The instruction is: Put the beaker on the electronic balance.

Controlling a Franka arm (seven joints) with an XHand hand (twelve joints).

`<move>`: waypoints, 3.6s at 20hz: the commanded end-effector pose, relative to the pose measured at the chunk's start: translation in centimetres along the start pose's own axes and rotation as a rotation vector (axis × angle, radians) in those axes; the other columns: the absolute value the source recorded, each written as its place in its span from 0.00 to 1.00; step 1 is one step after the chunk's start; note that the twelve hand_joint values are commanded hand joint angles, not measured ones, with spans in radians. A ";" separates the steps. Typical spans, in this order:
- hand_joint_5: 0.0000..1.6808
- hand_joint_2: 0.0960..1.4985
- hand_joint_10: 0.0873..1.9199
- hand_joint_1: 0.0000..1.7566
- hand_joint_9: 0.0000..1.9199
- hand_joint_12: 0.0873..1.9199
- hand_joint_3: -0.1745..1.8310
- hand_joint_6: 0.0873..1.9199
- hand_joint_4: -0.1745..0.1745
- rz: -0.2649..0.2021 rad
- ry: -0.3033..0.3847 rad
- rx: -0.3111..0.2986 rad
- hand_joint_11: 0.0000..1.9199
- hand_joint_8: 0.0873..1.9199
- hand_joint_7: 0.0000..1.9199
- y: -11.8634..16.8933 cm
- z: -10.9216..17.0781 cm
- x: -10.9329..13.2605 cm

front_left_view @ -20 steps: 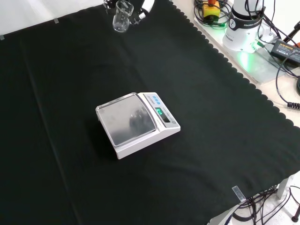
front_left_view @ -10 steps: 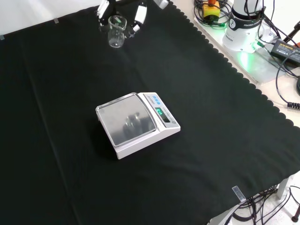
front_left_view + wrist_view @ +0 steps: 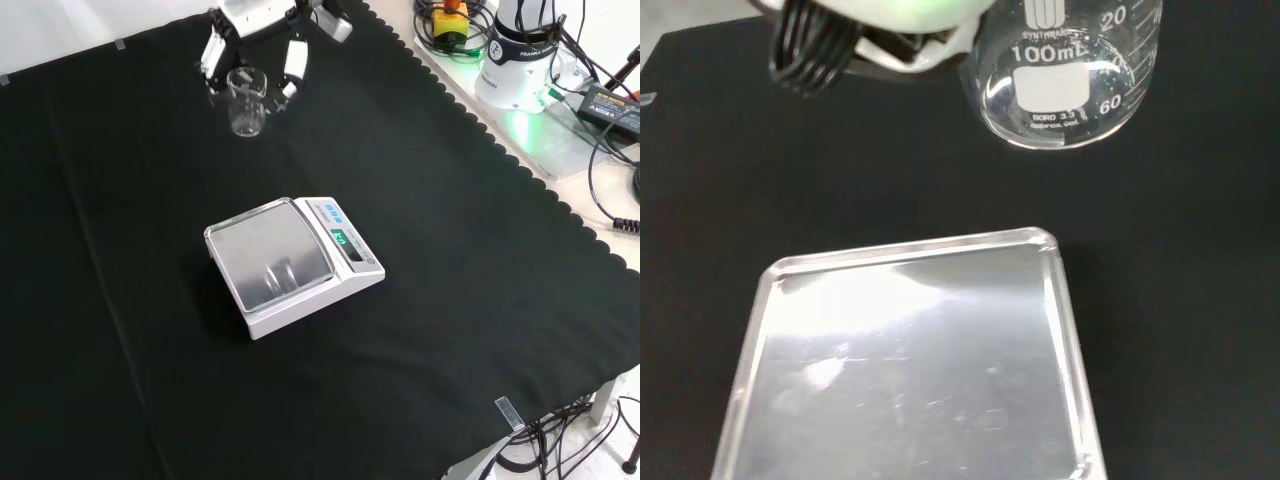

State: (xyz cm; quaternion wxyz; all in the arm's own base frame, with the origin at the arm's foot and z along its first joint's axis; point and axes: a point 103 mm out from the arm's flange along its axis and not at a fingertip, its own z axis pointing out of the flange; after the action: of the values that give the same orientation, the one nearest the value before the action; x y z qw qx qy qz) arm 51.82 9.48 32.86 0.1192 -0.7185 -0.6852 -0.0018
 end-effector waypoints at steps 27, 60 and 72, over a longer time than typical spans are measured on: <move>0.46 0.43 0.11 0.69 0.68 0.27 0.47 0.38 0.03 -0.018 0.005 0.185 0.75 0.40 0.47 5.8 14.1 4.8; 0.45 0.43 0.11 0.69 0.68 0.27 0.47 0.39 0.03 0.036 -0.099 0.171 0.75 0.41 0.46 5.8 17.0 6.0; 0.38 0.38 0.12 0.59 0.65 0.32 0.45 0.40 0.11 0.040 -0.115 0.169 0.74 0.43 0.40 5.5 16.6 6.5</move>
State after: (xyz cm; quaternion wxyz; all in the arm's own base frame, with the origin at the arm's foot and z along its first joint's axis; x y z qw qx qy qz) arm 55.00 18.62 16.87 0.1384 -0.7188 -0.6738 0.1003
